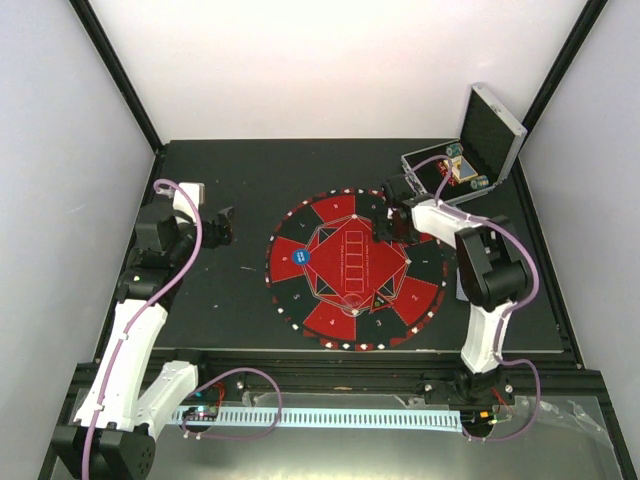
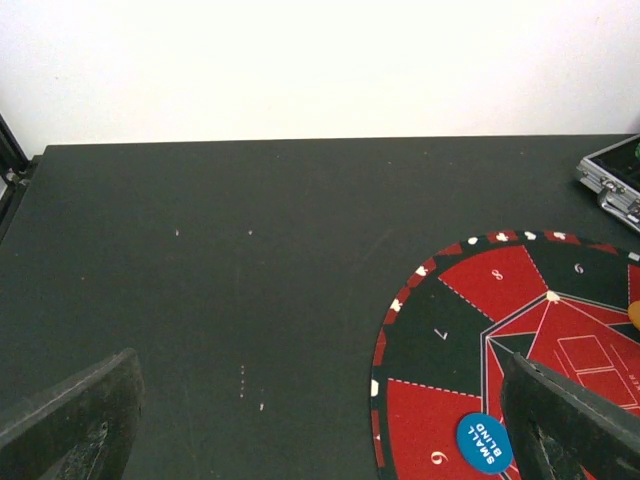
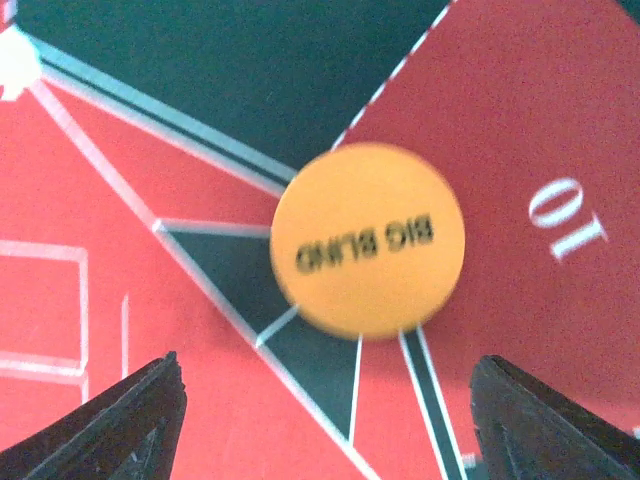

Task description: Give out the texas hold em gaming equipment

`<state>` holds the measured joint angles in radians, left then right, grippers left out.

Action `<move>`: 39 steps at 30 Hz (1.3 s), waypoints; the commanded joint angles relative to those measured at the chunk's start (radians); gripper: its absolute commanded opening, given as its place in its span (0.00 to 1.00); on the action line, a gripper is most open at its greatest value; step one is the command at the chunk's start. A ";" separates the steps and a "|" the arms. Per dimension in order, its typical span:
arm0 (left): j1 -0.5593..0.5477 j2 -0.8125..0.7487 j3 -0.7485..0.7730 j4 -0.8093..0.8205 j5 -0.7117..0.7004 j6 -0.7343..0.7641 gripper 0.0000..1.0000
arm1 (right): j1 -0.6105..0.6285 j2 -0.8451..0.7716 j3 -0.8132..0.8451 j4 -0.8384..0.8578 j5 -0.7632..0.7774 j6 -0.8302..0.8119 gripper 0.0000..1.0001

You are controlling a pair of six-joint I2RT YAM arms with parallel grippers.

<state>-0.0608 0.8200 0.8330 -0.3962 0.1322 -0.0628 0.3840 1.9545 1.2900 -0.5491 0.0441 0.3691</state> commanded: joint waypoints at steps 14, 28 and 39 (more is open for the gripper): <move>-0.015 -0.036 0.005 0.000 -0.025 -0.003 0.99 | -0.284 -0.625 -0.228 -0.275 0.111 0.035 0.87; -0.098 -0.031 0.007 -0.006 -0.054 0.009 0.99 | -0.511 -0.352 -0.198 -0.144 0.145 -0.004 0.83; -0.097 -0.034 0.007 -0.004 -0.053 0.008 0.99 | -0.517 -0.240 -0.144 -0.138 0.125 -0.029 0.75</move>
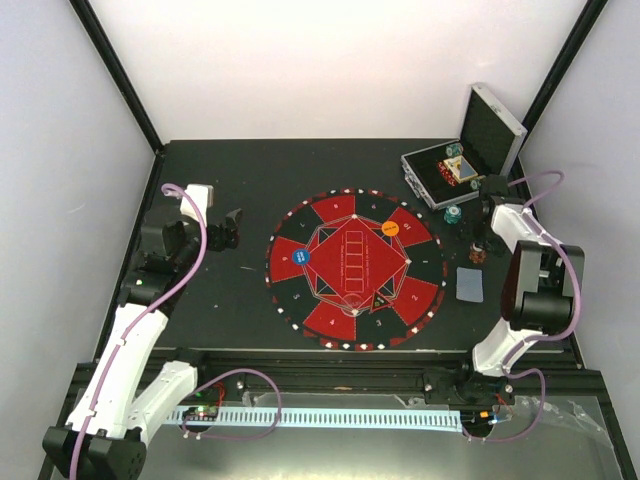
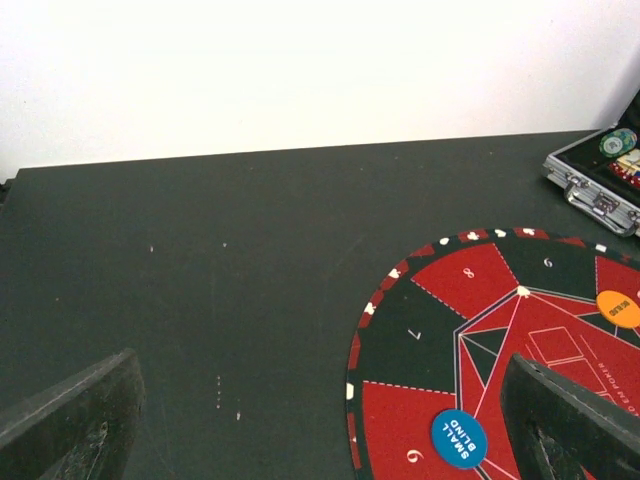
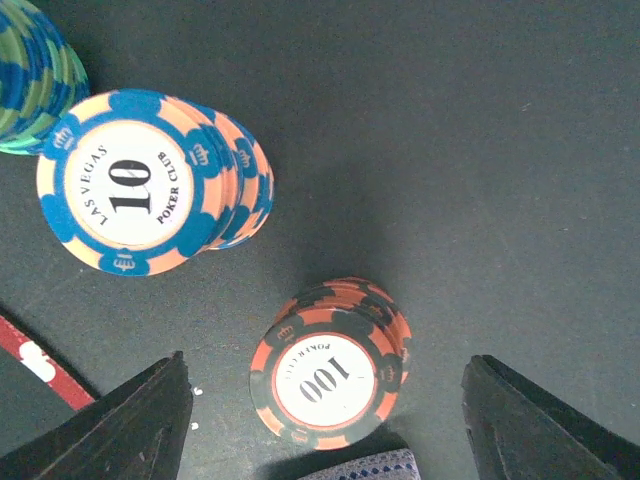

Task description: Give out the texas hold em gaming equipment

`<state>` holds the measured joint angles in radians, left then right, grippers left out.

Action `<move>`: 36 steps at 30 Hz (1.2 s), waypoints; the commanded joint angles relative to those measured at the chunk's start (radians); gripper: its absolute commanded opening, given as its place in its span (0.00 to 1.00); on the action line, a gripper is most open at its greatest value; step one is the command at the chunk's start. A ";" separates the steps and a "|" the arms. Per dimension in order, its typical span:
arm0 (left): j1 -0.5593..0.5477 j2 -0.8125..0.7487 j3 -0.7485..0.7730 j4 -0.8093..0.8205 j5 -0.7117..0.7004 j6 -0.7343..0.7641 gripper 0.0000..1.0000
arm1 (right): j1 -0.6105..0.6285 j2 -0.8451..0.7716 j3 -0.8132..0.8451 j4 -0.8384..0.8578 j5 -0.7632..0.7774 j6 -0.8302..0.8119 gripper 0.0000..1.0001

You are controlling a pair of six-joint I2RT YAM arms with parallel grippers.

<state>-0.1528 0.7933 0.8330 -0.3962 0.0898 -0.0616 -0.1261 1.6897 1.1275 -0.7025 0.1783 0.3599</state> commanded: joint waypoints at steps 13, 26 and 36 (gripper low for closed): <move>-0.007 -0.009 0.005 -0.005 -0.013 0.006 0.99 | -0.007 0.073 0.024 0.006 0.002 -0.026 0.62; -0.006 -0.009 0.006 -0.004 -0.013 0.008 0.99 | -0.007 0.087 0.027 0.003 0.018 -0.027 0.47; -0.007 -0.011 0.006 -0.004 -0.013 0.006 0.99 | -0.007 0.045 0.020 -0.015 0.023 -0.032 0.37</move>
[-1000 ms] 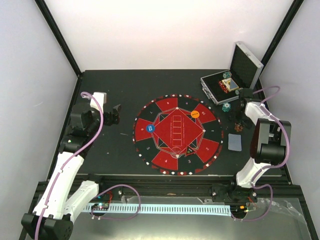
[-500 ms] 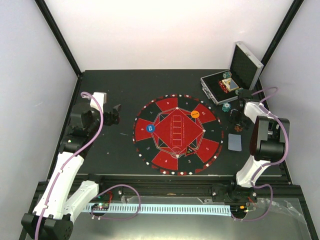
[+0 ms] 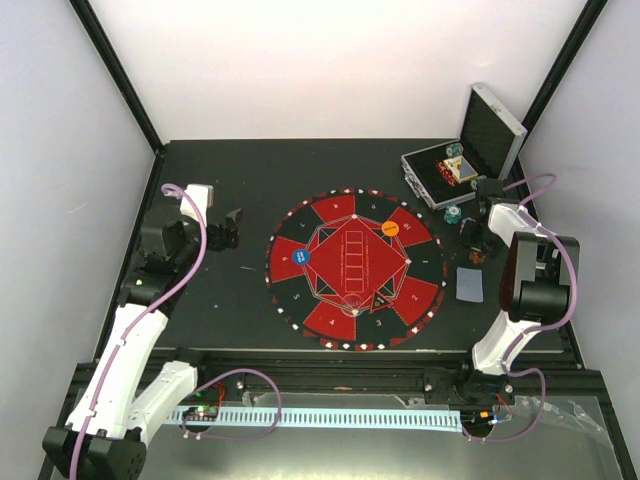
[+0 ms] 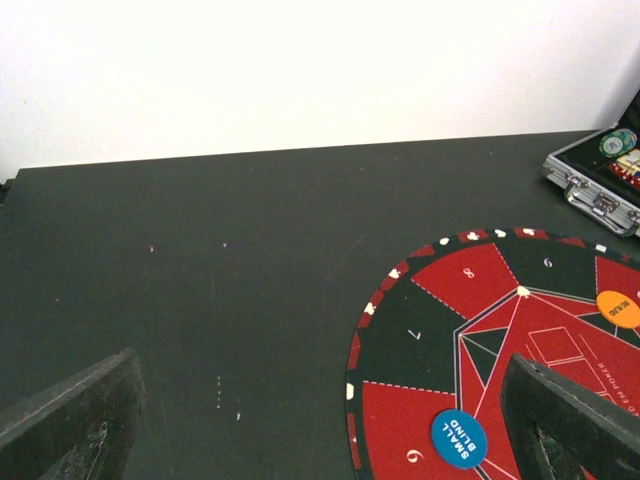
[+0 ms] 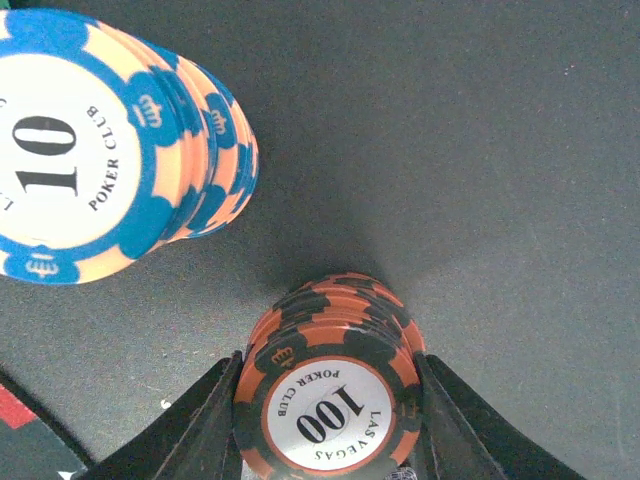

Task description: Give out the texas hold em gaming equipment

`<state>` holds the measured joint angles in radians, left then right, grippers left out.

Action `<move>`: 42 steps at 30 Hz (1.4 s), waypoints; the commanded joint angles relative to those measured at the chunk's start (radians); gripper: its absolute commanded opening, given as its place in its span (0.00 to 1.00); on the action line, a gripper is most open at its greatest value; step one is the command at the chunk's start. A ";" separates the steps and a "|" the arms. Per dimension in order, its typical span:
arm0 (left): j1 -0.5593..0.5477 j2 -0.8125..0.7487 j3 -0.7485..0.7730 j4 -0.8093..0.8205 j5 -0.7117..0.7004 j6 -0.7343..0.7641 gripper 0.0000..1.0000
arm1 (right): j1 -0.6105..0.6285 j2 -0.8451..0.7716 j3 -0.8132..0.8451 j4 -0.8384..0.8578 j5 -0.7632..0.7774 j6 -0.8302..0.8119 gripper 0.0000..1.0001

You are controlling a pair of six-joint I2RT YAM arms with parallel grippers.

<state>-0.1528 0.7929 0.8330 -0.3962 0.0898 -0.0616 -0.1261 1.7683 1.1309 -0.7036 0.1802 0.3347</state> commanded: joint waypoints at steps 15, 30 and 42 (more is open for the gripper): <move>-0.007 -0.006 0.005 -0.004 -0.007 0.005 0.99 | 0.155 -0.080 0.093 -0.091 -0.050 -0.032 0.36; -0.006 -0.001 0.005 -0.004 -0.013 0.006 0.99 | 0.325 0.330 0.559 -0.156 -0.085 -0.040 0.36; -0.005 0.003 0.006 -0.006 -0.013 0.007 0.99 | 0.369 0.499 0.713 -0.202 -0.096 -0.055 0.36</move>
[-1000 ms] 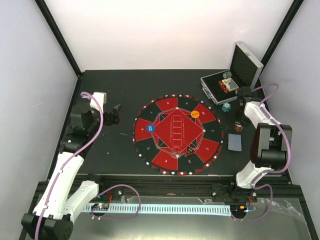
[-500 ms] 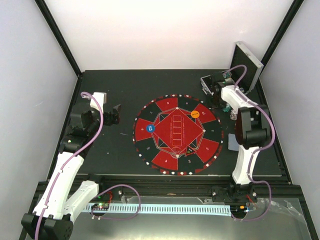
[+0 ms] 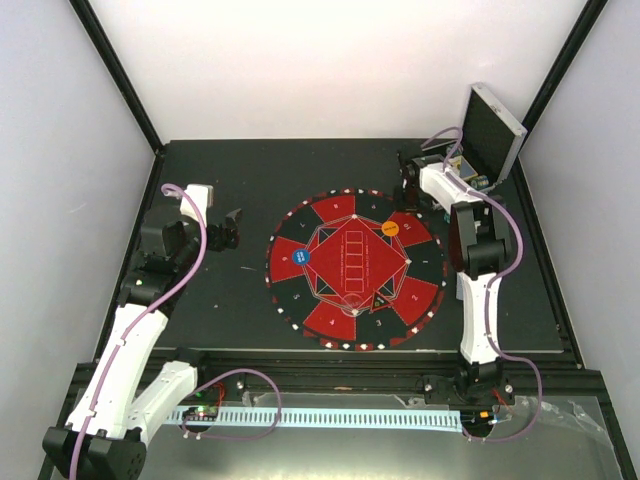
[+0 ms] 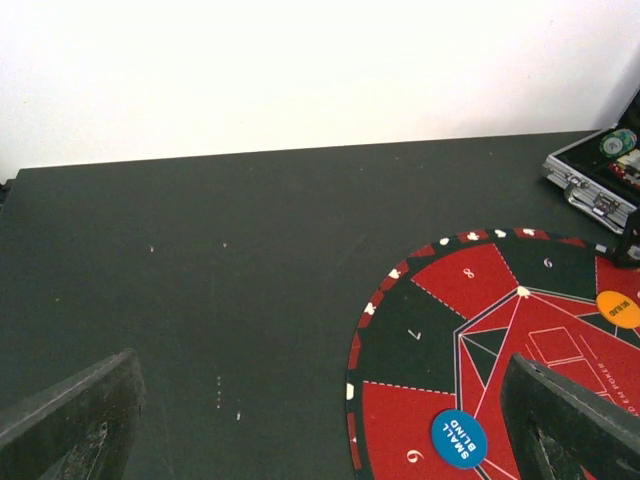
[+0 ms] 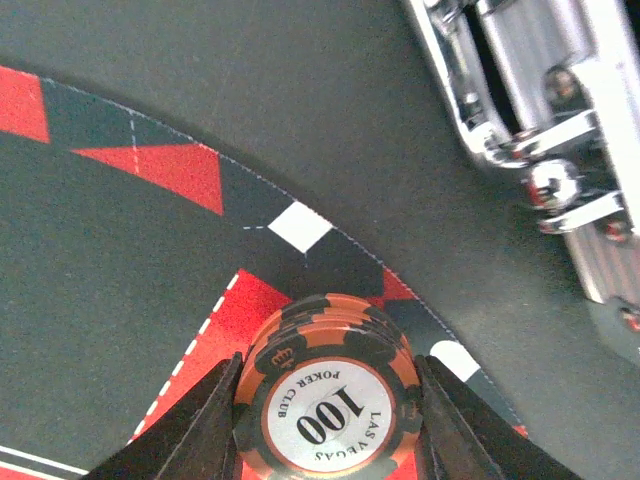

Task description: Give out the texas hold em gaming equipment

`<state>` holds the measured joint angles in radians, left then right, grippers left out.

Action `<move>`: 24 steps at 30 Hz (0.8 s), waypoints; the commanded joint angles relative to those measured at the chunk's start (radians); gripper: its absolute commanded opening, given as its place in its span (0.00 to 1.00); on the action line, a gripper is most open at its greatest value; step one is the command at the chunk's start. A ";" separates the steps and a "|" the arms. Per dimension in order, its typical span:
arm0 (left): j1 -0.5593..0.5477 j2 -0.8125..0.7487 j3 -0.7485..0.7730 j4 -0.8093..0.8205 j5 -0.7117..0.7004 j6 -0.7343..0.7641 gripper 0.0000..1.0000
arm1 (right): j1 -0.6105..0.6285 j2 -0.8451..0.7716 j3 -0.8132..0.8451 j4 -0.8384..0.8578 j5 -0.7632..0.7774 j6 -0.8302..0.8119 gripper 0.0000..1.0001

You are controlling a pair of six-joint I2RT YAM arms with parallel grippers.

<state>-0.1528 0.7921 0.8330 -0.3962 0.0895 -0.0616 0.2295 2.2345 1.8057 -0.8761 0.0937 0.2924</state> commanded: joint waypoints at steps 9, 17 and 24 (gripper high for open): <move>-0.005 0.007 0.005 -0.004 -0.012 0.008 0.99 | 0.034 0.070 0.059 -0.030 -0.021 -0.012 0.37; -0.006 0.011 0.007 -0.004 -0.010 0.008 0.99 | 0.036 0.059 0.052 -0.035 -0.018 -0.014 0.52; -0.006 0.010 0.006 -0.004 -0.010 0.008 0.99 | 0.036 -0.074 -0.010 -0.030 -0.005 -0.012 0.66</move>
<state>-0.1528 0.8009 0.8330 -0.3965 0.0898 -0.0616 0.2584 2.2810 1.8313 -0.8993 0.0799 0.2855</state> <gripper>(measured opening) 0.990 0.657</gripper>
